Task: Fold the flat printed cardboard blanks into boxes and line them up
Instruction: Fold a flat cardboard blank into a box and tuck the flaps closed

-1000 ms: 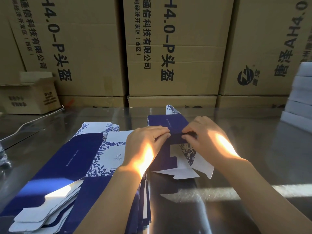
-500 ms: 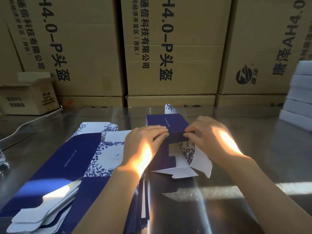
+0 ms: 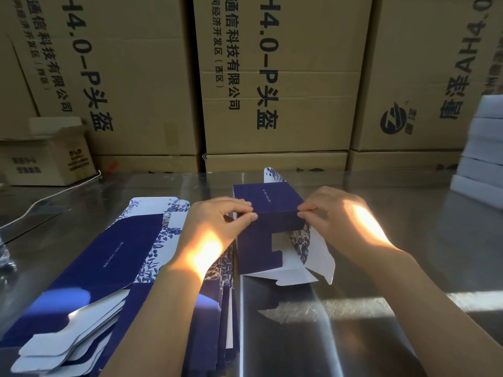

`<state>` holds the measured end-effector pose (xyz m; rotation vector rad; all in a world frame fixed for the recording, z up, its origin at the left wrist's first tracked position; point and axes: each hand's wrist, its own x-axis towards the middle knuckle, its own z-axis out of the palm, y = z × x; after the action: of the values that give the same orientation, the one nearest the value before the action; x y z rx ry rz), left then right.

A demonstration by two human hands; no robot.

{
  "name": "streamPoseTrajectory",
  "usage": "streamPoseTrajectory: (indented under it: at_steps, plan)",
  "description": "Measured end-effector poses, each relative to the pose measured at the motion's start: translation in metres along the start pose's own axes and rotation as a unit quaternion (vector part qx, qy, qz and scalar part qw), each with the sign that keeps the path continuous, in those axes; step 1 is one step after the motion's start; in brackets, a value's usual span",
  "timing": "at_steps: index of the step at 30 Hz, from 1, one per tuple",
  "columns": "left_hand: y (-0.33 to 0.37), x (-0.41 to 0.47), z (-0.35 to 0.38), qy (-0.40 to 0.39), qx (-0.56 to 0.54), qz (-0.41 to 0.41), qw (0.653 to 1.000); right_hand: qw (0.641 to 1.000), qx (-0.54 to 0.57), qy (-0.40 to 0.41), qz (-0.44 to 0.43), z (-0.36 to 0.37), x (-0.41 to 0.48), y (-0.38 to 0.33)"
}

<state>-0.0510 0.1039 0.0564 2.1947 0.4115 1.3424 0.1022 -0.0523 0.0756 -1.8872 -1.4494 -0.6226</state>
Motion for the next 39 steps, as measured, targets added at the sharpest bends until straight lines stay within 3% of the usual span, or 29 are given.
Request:
streamPoseTrajectory:
  at_steps: [4,9,11,12,14,15,16,18,21,24,26,28,32,36,39]
  plan:
    - [0.001,0.0,-0.005,-0.011,-0.017,-0.058,0.998,0.999,0.027,-0.004,0.03,0.001,-0.001,0.004]
    - [0.001,0.0,-0.001,0.006,-0.024,-0.059,0.998,1.0,0.004,0.003,0.021,0.007,0.001,0.002]
    - [0.001,0.0,0.0,0.008,-0.021,-0.056,0.998,0.995,0.074,0.029,0.059,0.009,-0.002,0.004]
    - [0.0,0.0,0.0,0.01,-0.02,-0.058,0.998,0.979,0.163,0.05,0.112,0.007,-0.003,0.007]
    - [-0.002,0.0,0.002,0.021,-0.021,-0.074,0.997,0.896,0.373,0.082,0.225,0.002,-0.005,0.014]
    - [-0.004,0.001,0.002,0.028,-0.021,-0.081,0.996,0.863,0.42,0.083,0.267,0.002,-0.008,0.022]
    - [-0.005,0.001,0.003,0.032,-0.019,-0.082,0.996,0.862,0.406,0.055,0.299,0.002,-0.011,0.031]
    - [-0.007,0.0,0.003,0.029,-0.005,-0.058,0.998,0.908,0.257,-0.093,0.319,0.007,-0.019,0.048]
    - [-0.01,-0.002,0.003,0.021,-0.01,-0.036,0.999,0.915,0.054,-0.33,0.226,0.021,-0.028,0.054]
    - [-0.012,-0.002,0.002,-0.021,0.0,-0.05,0.999,0.908,-0.005,-0.377,0.183,0.028,-0.028,0.04]
    - [-0.014,-0.001,0.001,-0.063,0.029,-0.057,0.996,0.911,0.012,-0.377,0.164,0.032,-0.028,0.037]
    - [-0.014,0.0,0.0,-0.088,0.072,-0.063,0.992,0.906,0.111,-0.367,0.179,0.033,-0.029,0.038]
    - [-0.011,0.001,-0.001,-0.059,0.089,-0.058,0.993,0.889,0.283,-0.283,0.221,0.029,-0.028,0.039]
    - [-0.006,0.004,-0.004,-0.011,0.076,-0.087,0.993,0.833,0.439,-0.207,0.265,0.027,-0.026,0.04]
    - [0.002,0.004,-0.004,-0.018,0.129,-0.089,0.987,0.784,0.545,-0.129,0.269,0.026,-0.02,0.038]
